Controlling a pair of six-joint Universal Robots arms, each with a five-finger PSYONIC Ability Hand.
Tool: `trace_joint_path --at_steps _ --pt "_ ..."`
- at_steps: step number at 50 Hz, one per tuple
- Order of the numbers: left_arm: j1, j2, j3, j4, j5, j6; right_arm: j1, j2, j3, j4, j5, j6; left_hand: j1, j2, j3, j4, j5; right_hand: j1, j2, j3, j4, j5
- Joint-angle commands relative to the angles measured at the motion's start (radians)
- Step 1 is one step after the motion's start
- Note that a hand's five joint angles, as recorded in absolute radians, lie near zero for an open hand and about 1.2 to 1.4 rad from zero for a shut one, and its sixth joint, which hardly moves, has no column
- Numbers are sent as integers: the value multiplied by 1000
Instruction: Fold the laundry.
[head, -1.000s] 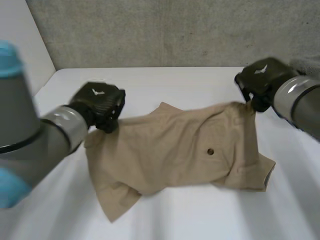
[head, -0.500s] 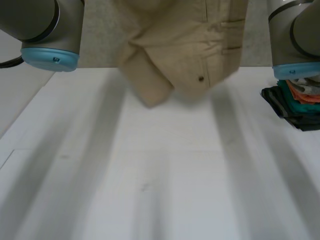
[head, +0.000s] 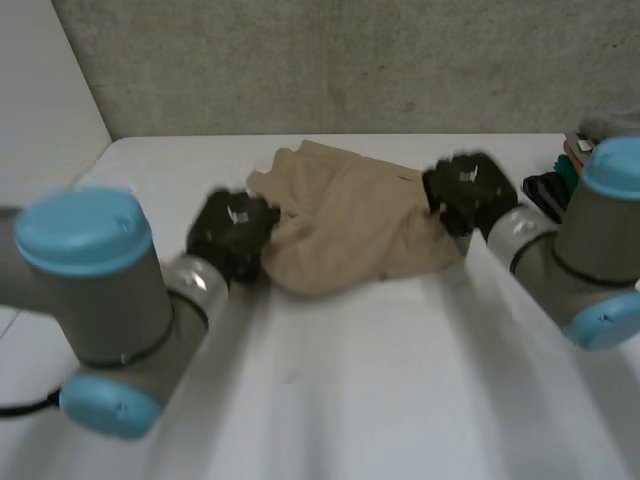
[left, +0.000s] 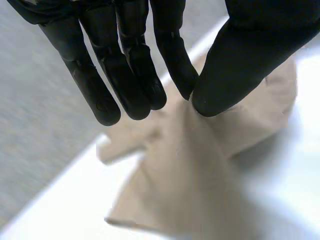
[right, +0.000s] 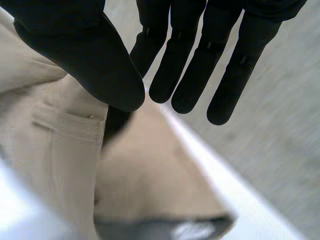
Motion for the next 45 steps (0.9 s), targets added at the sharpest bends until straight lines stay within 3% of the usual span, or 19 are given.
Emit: trace_joint_path --at_steps 1,7,14,19,23,28,32,38,45 --pt "-52 72 -149 -30 -17 -9 -4 -24 124 139 -8 -16 230 198 202 195 250 258 204 199 196 211" --pt "-54 210 -241 -130 -35 -1 -8 -197 207 320 -15 -82 230 198 202 195 250 258 204 199 196 211" --pt "-67 369 -282 -381 -32 2 -71 -387 249 583 3 -250 230 198 202 195 250 258 204 199 196 211" --pt "-148 454 -275 -614 -19 -6 -129 -518 305 811 -3 -429 230 198 202 195 250 258 204 199 196 211" --pt "-213 472 -264 -665 -5 -4 -151 -592 358 892 -21 -524 230 198 202 195 250 258 204 199 196 211" --pt "-218 426 -235 -607 -8 5 -152 -598 381 801 -72 -483 230 198 202 195 250 258 204 199 196 211" --pt "-198 292 -149 -492 -12 39 -152 -532 375 650 -83 -360 230 198 202 195 250 258 204 199 196 211" --pt "-65 49 64 -272 -11 214 -140 -334 300 414 -19 -248 230 198 202 195 250 258 204 199 196 211" --pt "-41 -208 363 -67 -11 428 -108 -146 159 269 127 -230 230 198 202 195 250 258 204 199 196 211"
